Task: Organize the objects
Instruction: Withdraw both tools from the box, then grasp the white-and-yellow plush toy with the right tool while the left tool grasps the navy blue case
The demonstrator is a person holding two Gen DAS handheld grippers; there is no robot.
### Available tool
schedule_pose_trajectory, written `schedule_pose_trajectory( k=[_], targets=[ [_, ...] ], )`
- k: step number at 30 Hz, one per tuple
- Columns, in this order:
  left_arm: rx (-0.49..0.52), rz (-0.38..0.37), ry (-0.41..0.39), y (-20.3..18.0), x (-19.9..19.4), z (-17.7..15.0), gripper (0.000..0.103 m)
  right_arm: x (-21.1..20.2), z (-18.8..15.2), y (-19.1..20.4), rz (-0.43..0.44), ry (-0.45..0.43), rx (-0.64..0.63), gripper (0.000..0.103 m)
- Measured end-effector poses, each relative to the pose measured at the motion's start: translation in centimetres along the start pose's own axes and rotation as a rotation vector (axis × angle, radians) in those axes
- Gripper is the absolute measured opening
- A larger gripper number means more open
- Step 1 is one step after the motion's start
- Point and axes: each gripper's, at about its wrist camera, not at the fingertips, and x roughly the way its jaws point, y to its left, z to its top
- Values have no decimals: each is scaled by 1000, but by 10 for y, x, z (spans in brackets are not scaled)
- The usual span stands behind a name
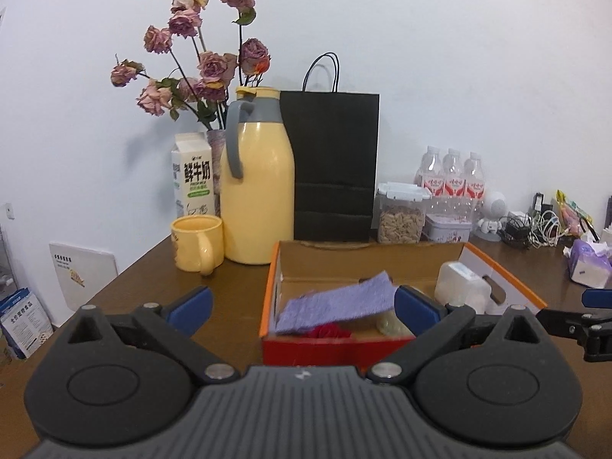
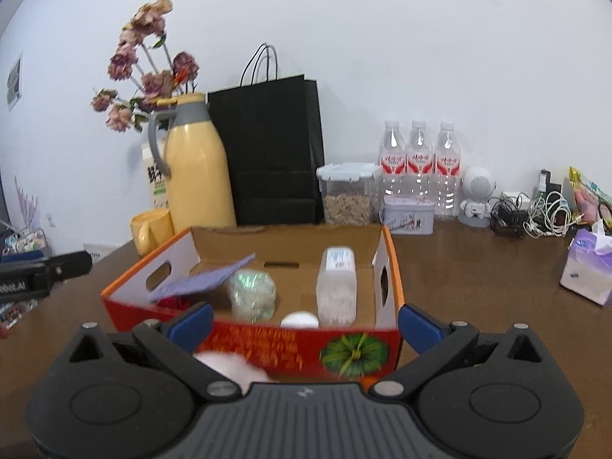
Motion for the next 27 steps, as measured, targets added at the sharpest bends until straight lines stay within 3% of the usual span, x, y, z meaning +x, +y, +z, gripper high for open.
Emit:
schedule_pose_trajectory(
  k=[11, 20, 24, 27],
  targets=[
    [-13, 6, 74, 12, -21, -28, 103, 8, -40, 20, 15, 136, 37, 103],
    [-25, 15, 134, 17, -22, -46, 103, 29, -57, 17, -8, 205, 149, 100],
    [-30, 9, 149, 14, -22, -51, 103, 32, -60, 17, -11, 217, 171, 91],
    [-24, 1, 155, 9, -23, -53, 103, 30, -61, 14, -4, 208, 187, 67]
  ],
)
